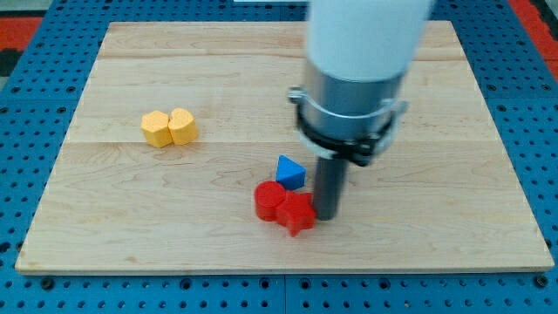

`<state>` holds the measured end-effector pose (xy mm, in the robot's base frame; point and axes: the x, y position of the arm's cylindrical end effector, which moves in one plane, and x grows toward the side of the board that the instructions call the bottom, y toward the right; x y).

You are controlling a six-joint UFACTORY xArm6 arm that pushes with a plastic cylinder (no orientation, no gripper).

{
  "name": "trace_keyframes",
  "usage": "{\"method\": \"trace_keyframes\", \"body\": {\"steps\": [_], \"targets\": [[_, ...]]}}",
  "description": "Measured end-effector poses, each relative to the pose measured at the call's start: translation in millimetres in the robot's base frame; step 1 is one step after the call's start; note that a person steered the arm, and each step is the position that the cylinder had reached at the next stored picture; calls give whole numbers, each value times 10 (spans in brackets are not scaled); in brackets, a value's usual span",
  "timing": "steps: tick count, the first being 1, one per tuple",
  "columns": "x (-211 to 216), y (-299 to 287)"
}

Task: Push red star below yellow hexagon

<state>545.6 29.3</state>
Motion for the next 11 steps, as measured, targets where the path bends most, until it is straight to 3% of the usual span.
{"method": "trace_keyframes", "body": {"steps": [3, 4, 5, 6, 7, 10, 11], "targets": [[-262, -1129], [-247, -730], [11, -672], [289, -1085], [-53, -1511], [-567, -1790], [-227, -2262]]}}
